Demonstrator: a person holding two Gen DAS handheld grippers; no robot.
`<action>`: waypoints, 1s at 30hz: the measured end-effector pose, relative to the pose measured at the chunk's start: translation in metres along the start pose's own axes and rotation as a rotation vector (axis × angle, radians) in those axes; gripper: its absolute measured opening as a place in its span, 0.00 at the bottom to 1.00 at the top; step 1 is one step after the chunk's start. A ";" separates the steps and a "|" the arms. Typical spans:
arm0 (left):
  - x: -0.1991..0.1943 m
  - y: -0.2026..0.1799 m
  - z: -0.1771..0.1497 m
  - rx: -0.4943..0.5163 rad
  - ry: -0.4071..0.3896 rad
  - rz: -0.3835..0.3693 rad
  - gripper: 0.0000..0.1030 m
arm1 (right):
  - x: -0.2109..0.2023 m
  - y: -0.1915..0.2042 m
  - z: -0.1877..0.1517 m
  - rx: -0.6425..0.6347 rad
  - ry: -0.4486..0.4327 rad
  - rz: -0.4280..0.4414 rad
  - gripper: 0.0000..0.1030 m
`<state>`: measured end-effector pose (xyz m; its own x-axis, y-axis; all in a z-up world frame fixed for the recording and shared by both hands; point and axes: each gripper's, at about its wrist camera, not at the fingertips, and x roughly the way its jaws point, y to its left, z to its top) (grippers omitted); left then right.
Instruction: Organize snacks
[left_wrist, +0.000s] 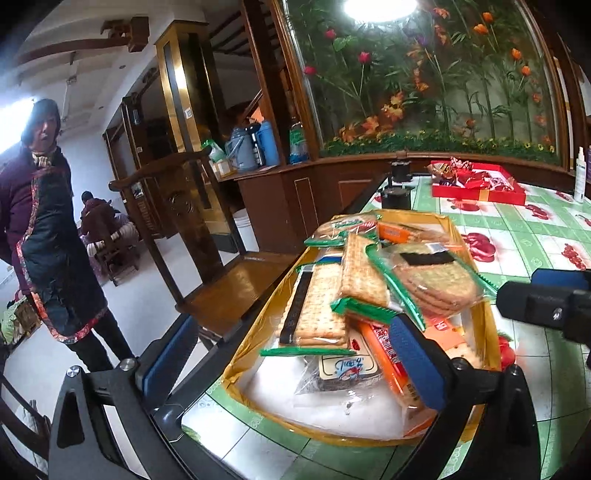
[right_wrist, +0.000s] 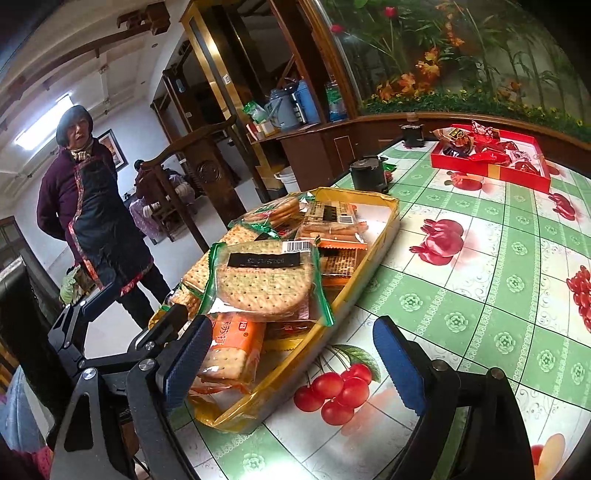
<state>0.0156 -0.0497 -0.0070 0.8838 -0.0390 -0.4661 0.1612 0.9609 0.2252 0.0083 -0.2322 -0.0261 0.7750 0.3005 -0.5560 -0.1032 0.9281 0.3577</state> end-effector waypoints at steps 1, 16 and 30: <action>0.001 0.001 0.000 -0.004 0.007 -0.001 1.00 | 0.000 0.000 0.000 0.002 0.000 0.001 0.89; -0.016 0.015 -0.009 -0.041 -0.011 -0.032 1.00 | -0.015 0.013 -0.002 -0.045 -0.063 -0.057 0.89; -0.006 0.019 -0.016 -0.052 0.090 -0.005 1.00 | -0.028 0.012 -0.017 -0.012 -0.082 -0.058 1.00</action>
<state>0.0065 -0.0268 -0.0140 0.8399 -0.0209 -0.5424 0.1398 0.9739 0.1790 -0.0249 -0.2259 -0.0192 0.8280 0.2280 -0.5123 -0.0641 0.9461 0.3174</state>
